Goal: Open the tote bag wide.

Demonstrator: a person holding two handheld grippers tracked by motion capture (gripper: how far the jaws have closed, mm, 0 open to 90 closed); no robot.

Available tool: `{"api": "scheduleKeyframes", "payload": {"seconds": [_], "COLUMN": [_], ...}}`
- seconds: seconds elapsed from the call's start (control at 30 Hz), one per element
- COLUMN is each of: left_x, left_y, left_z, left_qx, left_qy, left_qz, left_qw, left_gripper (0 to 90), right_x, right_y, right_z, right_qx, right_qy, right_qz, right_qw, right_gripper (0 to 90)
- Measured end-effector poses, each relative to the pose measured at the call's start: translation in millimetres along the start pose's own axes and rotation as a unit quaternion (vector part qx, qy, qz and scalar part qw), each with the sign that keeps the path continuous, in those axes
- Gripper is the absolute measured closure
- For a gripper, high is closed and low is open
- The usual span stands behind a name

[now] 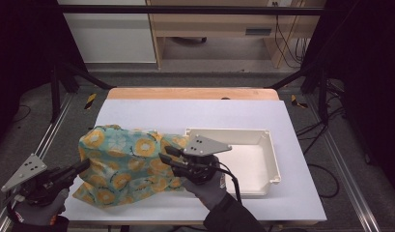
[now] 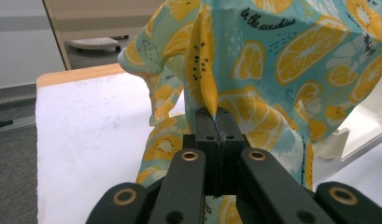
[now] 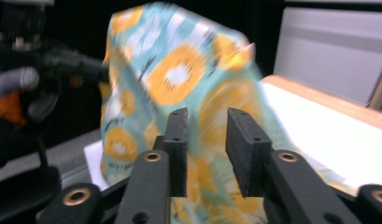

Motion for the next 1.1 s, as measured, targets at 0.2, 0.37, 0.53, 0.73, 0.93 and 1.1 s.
{"api": "scheduleKeyframes", "payload": {"seconds": [0.2, 0.37, 0.53, 0.73, 0.93, 1.1], "left_x": [-0.3, -0.9, -0.5, -0.7, 0.3, 0.6], "left_y": [0.8, 0.9, 0.1, -0.3, -0.3, -0.9], "left_z": [-1.6, -1.4, -1.7, -1.2, -2.6, -3.2], "left_qx": [-0.002, 0.001, 0.005, 0.005, 0.004, 0.005], "left_qy": [-0.001, 0.002, 0.002, 0.003, 0.001, 0.000], "left_qz": [-0.001, 0.003, 0.005, 0.007, 0.007, 0.010], "left_qw": [1.0000, 1.0000, 1.0000, 1.0000, 1.0000, 0.9999], "left_gripper": [89.6, 89.5, 89.5, 89.4, 88.7, 87.5], "right_x": [-4.7, 1.3, 8.1, -2.1, 1.3, 9.9], "right_y": [15.6, 23.0, 17.1, 8.1, -5.5, -3.9], "right_z": [15.4, 0.9, -5.9, 4.1, -2.0, -7.7], "right_qx": [0.016, 0.014, 0.034, 0.015, -0.021, -0.021], "right_qy": [0.019, 0.002, -0.012, 0.013, -0.007, -0.022], "right_qz": [0.000, 0.002, 0.023, 0.027, 0.031, 0.027], "right_qw": [0.9997, 0.9999, 0.9991, 0.9994, 0.9993, 0.9992], "right_gripper": [62.8, 64.8, 86.4, 90.0, 90.0, 90.0]}}
Point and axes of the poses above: each handheld gripper's, and its own axes: z roughly backward along the jaws, x roughly out of its underside, y roughly to its right, the point moved 7 cm from there along -z, roughly forward along the jaws, and after that the axes turned 15 degrees about -x, right-handed, at the moved point
